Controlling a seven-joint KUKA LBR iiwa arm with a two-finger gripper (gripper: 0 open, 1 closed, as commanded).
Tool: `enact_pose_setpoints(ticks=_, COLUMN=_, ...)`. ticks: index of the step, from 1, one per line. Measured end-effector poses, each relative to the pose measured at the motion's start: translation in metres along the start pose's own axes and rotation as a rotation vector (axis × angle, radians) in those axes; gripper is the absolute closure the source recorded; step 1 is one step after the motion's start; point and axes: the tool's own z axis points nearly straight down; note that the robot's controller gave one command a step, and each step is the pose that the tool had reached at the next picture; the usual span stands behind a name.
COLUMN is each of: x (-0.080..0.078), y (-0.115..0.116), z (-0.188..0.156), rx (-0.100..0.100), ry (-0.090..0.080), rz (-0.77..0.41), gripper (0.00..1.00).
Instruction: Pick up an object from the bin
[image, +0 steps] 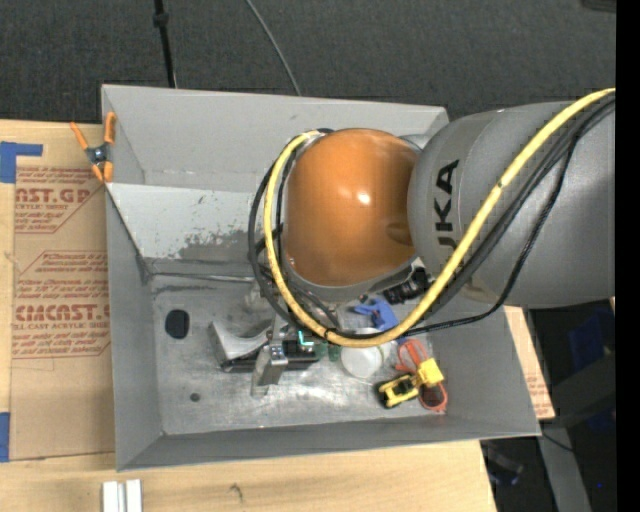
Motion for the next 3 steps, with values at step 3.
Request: enact_pose_setpoints(ticks=3, x=-0.07, y=-0.059, z=0.09, rx=0.0, ry=-0.007, rz=-0.111, gripper=0.0)
